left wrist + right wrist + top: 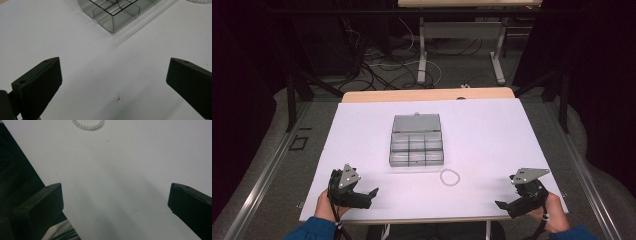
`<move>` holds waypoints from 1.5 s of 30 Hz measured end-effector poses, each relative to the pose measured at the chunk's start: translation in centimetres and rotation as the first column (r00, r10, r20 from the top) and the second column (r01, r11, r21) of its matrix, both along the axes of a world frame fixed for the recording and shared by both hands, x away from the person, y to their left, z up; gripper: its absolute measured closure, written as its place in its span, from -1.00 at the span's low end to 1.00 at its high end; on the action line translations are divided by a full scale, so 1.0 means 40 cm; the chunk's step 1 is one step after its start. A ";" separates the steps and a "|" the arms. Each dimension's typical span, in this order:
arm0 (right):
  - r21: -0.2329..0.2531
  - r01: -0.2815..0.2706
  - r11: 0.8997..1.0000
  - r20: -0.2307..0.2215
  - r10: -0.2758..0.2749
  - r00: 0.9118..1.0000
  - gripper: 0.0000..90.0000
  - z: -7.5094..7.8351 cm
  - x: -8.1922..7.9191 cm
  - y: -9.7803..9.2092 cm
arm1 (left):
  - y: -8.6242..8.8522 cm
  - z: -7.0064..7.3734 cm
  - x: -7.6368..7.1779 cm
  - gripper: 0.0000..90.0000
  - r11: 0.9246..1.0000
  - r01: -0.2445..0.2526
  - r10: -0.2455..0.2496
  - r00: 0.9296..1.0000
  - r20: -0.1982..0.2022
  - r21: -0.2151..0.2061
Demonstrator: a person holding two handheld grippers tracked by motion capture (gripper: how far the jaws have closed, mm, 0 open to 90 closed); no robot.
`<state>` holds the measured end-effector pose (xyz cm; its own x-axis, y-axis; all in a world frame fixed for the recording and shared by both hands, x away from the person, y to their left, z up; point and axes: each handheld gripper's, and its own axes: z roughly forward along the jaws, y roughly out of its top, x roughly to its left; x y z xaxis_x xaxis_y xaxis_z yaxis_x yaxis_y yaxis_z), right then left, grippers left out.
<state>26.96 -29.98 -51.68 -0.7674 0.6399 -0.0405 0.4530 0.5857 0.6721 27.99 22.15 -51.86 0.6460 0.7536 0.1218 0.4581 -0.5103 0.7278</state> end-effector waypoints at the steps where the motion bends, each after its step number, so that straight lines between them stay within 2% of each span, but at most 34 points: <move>1: 0.000 -0.001 1.000 -0.001 0.001 1.000 -1.00 0.000 0.000 0.000 | -0.002 -0.003 0.001 -0.99 1.000 -0.001 0.001 1.000 0.003 -0.004; 3: -0.012 0.002 1.000 -0.016 -0.003 1.000 -1.00 0.001 0.000 0.000 | -0.002 -0.002 0.001 -0.99 1.000 0.005 -0.005 1.000 0.000 0.006; 5: -0.007 0.010 1.000 -0.006 -0.010 1.000 -1.00 -0.001 0.002 0.002 | -0.006 -0.003 0.002 -0.99 1.000 0.011 -0.011 1.000 -0.007 -0.004; 8: -0.022 -0.001 1.000 -0.012 0.001 1.000 -1.00 0.001 0.004 0.003 | -0.007 -0.004 0.003 -0.99 1.000 0.015 -0.015 1.000 -0.005 0.002; 11: -0.013 0.008 1.000 0.006 -0.008 1.000 -0.99 0.000 0.004 0.010 | -0.005 -0.003 0.003 -0.99 1.000 0.018 -0.018 1.000 -0.008 0.003; 12: -0.014 -0.004 1.000 0.009 0.004 1.000 -0.99 0.001 0.006 0.011 | -0.005 -0.005 0.004 -0.99 1.000 0.020 -0.020 1.000 -0.009 -0.005; 16: -0.026 -0.009 1.000 -0.003 0.009 1.000 -0.98 0.003 0.006 0.019 | -0.006 -0.005 0.004 -0.99 1.000 0.024 -0.024 1.000 -0.010 0.002; 21: -0.009 -0.011 1.000 0.014 0.011 1.000 -0.98 0.001 0.012 0.028 | -0.008 -0.006 0.005 -0.99 1.000 0.030 -0.029 0.999 -0.019 0.004; 22: -0.025 -0.022 0.999 0.002 0.022 1.000 -0.98 0.005 0.013 0.028 | -0.009 -0.006 0.005 -0.99 1.000 0.030 -0.030 0.999 -0.022 0.001; 27: -0.019 -0.015 1.000 -0.007 0.015 1.000 -0.98 0.005 0.017 0.041 | -0.012 -0.008 0.007 -0.98 0.999 0.037 -0.037 0.999 -0.022 0.006; 28: -0.022 -0.031 0.999 -0.008 0.031 0.999 -0.98 0.006 0.021 0.042 | -0.013 -0.007 0.007 -0.98 0.999 0.038 -0.038 0.999 -0.026 0.011; 31: -0.018 -0.021 1.000 -0.006 0.021 1.000 -0.98 0.004 0.024 0.052 | -0.013 -0.008 0.007 -0.98 0.999 0.042 -0.041 0.999 -0.035 0.010; 39: -0.021 -0.054 0.998 -0.019 0.054 0.998 -0.98 0.003 0.041 0.086 | -0.013 -0.009 0.007 -0.98 0.999 0.044 -0.043 0.998 -0.037 0.009; 41: -0.023 -0.062 0.998 -0.027 0.062 0.998 -0.97 0.003 0.046 0.097 | -0.014 -0.013 0.008 -0.98 0.999 0.038 -0.038 0.999 -0.018 0.008; 43: -0.032 -0.067 0.997 -0.024 0.067 0.997 -0.97 0.004 0.050 0.108 | -0.011 -0.009 0.008 -0.98 0.998 0.052 -0.051 0.998 -0.036 0.018; 44: -0.028 -0.084 0.996 -0.028 0.083 0.996 -0.97 0.003 0.054 0.113 | -0.012 -0.009 0.008 -0.98 0.998 0.052 -0.051 0.998 -0.037 0.018; 45: -0.033 -0.078 0.996 -0.031 0.077 0.997 -0.97 0.002 0.055 0.119 | -0.012 -0.010 0.007 -0.98 0.999 0.052 -0.051 0.998 -0.037 0.018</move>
